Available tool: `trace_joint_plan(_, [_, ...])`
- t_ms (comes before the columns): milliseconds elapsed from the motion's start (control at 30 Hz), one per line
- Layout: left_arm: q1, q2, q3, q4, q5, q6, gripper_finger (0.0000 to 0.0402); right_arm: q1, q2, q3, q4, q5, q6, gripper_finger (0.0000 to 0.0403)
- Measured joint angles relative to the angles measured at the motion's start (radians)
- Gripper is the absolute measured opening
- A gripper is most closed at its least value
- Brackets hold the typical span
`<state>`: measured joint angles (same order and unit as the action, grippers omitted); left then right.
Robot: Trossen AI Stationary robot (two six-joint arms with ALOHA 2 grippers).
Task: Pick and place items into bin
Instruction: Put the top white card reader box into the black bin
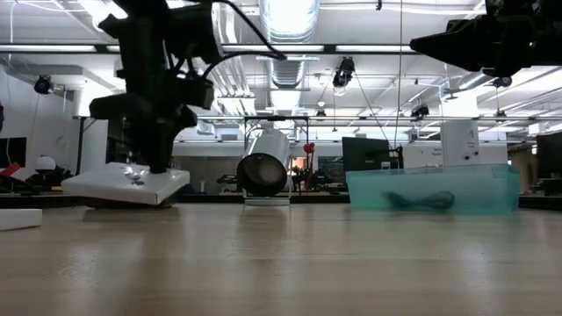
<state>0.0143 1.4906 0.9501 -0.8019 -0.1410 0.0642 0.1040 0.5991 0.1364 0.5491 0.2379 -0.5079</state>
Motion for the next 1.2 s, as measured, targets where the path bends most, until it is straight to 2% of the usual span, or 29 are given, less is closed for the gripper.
trace_joint_plan(233, [0.006,-0.003,0.077,-0.053,-0.028,0.088,0.0002,0.000,0.000,0.000,-0.006,0.000,0.015,0.0038])
trace_joint_plan(400, [0.054,-0.006,0.113,-0.093,-0.061,0.155,0.0002,0.000,0.000,0.000,-0.021,0.000,0.008,0.0038])
trace_joint_plan(733, [0.267,-0.065,0.163,-0.200,-0.070,0.200,0.0002,0.000,0.000,0.000,-0.021,0.000,0.007,0.0038])
trace_joint_plan(967, [0.420,-0.160,0.140,-0.195,-0.070,0.358,0.0002,0.000,0.000,0.000,-0.021,0.000,0.007,0.0038])
trace_joint_plan(1200, [0.521,-0.180,0.134,-0.180,-0.066,0.446,0.0001,0.000,0.000,0.000,-0.020,0.000,0.006,0.0038])
